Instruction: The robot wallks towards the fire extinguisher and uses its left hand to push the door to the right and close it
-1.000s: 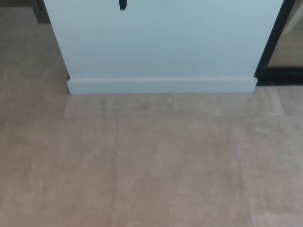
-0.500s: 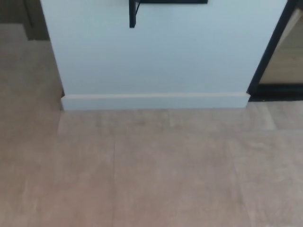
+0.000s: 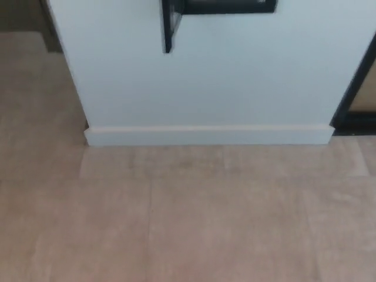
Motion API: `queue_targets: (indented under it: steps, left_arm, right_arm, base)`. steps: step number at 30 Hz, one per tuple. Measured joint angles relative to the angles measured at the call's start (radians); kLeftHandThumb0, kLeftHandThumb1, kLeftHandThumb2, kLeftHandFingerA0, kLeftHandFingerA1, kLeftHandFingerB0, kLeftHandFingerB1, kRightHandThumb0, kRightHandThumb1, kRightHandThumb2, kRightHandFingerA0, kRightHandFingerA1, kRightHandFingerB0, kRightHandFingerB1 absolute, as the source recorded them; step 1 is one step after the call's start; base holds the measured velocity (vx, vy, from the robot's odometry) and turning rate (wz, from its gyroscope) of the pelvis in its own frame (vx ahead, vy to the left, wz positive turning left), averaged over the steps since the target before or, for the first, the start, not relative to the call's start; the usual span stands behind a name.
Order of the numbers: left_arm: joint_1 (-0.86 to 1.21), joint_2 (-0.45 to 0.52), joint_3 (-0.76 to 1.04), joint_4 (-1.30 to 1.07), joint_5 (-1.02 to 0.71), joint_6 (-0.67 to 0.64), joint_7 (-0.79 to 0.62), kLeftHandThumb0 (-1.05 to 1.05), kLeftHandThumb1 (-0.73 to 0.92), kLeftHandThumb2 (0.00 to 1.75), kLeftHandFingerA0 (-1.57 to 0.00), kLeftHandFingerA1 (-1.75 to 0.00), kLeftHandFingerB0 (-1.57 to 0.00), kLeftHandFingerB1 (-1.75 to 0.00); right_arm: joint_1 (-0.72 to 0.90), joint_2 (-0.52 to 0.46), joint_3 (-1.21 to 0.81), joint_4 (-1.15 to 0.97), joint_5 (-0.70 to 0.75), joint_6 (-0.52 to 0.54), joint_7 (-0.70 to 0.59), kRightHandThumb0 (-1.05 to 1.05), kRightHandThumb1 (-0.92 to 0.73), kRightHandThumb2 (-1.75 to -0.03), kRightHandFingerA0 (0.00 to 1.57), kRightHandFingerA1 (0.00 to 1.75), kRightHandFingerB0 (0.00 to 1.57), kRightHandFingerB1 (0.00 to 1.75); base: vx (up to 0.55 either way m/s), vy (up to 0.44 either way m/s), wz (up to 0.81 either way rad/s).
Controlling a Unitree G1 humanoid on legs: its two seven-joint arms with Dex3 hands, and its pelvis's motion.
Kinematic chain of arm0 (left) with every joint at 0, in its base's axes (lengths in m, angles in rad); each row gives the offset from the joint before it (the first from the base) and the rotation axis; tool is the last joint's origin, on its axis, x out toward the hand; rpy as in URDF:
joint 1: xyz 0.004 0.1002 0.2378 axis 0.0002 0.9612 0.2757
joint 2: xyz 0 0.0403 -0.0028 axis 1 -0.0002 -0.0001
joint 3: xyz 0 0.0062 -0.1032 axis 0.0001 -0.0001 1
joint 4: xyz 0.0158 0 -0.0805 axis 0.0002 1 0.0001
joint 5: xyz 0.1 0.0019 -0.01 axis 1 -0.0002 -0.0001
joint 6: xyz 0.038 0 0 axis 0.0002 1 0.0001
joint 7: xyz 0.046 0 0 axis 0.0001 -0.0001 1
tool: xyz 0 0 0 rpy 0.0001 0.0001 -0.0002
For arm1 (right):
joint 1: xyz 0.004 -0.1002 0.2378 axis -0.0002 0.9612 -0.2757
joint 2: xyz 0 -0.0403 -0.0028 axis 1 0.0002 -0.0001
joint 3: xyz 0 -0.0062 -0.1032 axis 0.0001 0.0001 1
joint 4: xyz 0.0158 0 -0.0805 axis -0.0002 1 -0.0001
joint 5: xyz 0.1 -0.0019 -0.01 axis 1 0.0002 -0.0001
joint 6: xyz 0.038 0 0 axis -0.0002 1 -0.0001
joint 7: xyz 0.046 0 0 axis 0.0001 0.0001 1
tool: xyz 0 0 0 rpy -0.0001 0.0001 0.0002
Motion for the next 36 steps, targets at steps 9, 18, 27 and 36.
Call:
queue_targets:
  steps: [9,18,27,36]
  left_arm:
    - [-0.007,-0.002,-0.019,0.008,0.009,0.000,0.006,-0.60,0.54,0.57,-0.48,-0.48,-0.45,-0.34]
    - [-0.012,0.005,0.029,-0.009,-0.009,-0.015,-0.009,-0.63,0.41,0.78,-0.37,-0.52,-0.32,-0.44]
    - [-0.003,0.003,0.047,0.001,-0.014,-0.017,0.000,-0.54,0.53,0.57,-0.41,-0.49,-0.47,-0.35]
    - [-0.006,-0.004,0.049,0.006,-0.013,-0.019,0.011,-0.57,0.54,0.57,-0.45,-0.52,-0.53,-0.36]
  right_arm:
    - [-0.009,-0.008,0.003,0.004,-0.001,0.000,0.000,-0.51,-0.47,-0.54,0.32,0.48,0.34,0.33]
    - [-0.034,0.000,0.004,0.031,0.000,-0.004,-0.002,-0.54,-0.43,-0.54,0.28,0.50,0.29,0.33]
    - [-0.031,0.001,-0.001,0.056,0.001,-0.010,-0.001,-0.53,-0.33,-0.67,0.22,0.52,0.27,0.41]
    - [-0.014,0.003,-0.011,0.011,0.005,-0.004,-0.006,-0.55,-0.45,-0.55,0.27,0.49,0.32,0.33]
  base:
    - [0.26,-0.079,-0.11]
    - [0.33,0.224,-0.03]
    - [0.17,0.009,0.11]
    - [0.25,-0.192,-0.09]
